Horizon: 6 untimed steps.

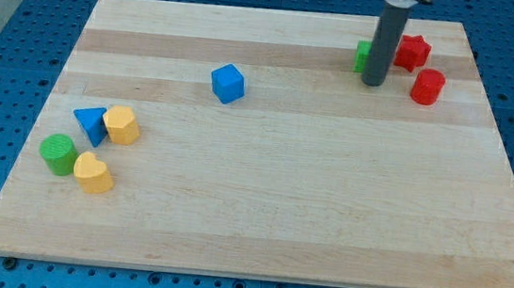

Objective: Place the green star to the left of the red star

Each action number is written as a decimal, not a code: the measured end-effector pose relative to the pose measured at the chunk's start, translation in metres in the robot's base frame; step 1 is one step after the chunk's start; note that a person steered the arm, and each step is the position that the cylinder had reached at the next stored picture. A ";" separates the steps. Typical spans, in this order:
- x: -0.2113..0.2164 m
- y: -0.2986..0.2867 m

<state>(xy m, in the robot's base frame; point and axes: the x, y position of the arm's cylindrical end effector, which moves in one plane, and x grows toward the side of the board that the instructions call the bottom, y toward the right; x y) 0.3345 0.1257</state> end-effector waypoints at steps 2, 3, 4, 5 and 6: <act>0.016 0.023; 0.000 0.042; -0.023 0.070; -0.032 0.053; -0.032 -0.008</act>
